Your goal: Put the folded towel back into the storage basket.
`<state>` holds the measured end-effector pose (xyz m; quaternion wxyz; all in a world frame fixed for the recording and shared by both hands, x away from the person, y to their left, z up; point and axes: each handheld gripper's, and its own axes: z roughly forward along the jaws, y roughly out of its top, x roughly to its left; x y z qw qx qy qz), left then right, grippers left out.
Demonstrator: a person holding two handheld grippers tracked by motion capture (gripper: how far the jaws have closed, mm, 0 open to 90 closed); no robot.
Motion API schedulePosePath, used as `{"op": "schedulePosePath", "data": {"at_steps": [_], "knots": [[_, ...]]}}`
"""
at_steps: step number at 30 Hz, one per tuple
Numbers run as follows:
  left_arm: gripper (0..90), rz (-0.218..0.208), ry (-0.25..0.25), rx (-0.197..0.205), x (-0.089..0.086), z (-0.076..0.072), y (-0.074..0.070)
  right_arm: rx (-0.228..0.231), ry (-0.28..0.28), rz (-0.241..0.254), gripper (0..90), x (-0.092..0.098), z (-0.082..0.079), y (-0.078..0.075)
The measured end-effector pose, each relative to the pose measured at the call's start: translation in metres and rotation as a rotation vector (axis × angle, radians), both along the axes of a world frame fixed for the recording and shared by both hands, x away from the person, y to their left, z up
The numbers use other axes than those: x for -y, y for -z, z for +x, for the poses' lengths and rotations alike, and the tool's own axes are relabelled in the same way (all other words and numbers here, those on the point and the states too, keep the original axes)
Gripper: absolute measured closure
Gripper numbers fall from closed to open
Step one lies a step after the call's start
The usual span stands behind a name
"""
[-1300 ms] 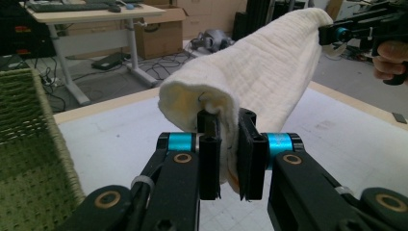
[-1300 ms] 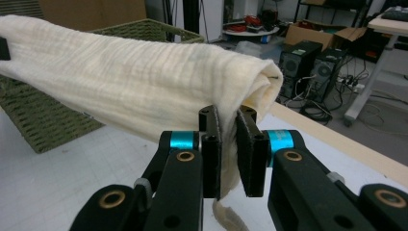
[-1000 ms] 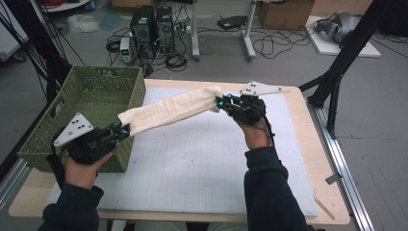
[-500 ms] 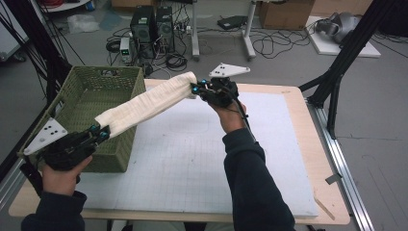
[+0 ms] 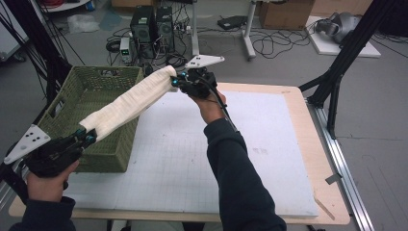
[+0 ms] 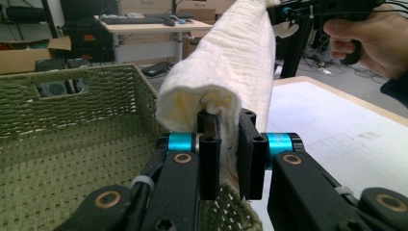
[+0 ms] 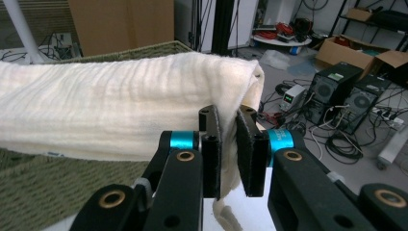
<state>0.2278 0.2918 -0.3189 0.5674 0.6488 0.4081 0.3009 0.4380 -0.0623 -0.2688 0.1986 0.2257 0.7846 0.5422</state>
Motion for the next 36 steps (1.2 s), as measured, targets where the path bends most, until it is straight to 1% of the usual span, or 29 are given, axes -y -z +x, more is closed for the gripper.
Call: {"op": "schedulePosePath", "data": {"at_steps": [8, 11, 12, 15, 16, 20, 22, 25, 29, 30, 32, 36], "knots": [[81.0, -0.005, -0.035, 0.012, -0.013, -0.006, 0.0, -0.013, -0.016, -0.01, 82.0, -0.029, 0.012, 0.0], [81.0, -0.004, -0.048, 0.016, -0.019, -0.009, 0.0, -0.009, -0.026, -0.011, 82.0, -0.042, 0.016, -0.003], [81.1, -0.01, -0.054, 0.018, -0.02, -0.01, 0.0, -0.008, -0.032, -0.013, 82.1, -0.046, 0.017, -0.003], [81.0, -0.013, -0.07, 0.022, -0.026, -0.013, 0.001, -0.007, -0.042, -0.029, 82.0, -0.058, 0.02, -0.004], [81.0, -0.012, -0.073, 0.022, -0.027, -0.014, 0.001, 0.0, -0.05, -0.034, 82.0, -0.063, 0.022, -0.005], [81.0, -0.018, -0.094, 0.029, -0.033, -0.018, 0.002, -0.001, -0.064, -0.027, 82.0, -0.075, 0.025, -0.006], [81.0, -0.01, -0.102, 0.031, -0.035, -0.02, 0.001, -0.003, -0.073, -0.024, 82.0, -0.081, 0.026, -0.007], [81.0, -0.013, -0.118, 0.039, -0.039, -0.022, 0.001, 0.005, -0.088, -0.021, 82.0, -0.09, 0.028, -0.007], [81.1, -0.007, -0.129, 0.038, -0.042, -0.025, 0.002, 0.004, -0.104, -0.017, 82.0, -0.099, 0.03, -0.006], [81.1, -0.009, -0.131, 0.04, -0.043, -0.026, 0.002, -0.005, -0.103, -0.016, 82.0, -0.101, 0.03, -0.006], [81.1, -0.009, -0.137, 0.044, -0.044, -0.027, 0.003, 0.0, -0.106, -0.017, 82.0, -0.106, 0.032, -0.005], [81.1, -0.008, -0.148, 0.047, -0.046, -0.027, 0.004, -0.006, -0.107, -0.018, 81.9, -0.113, 0.035, -0.002]]}}
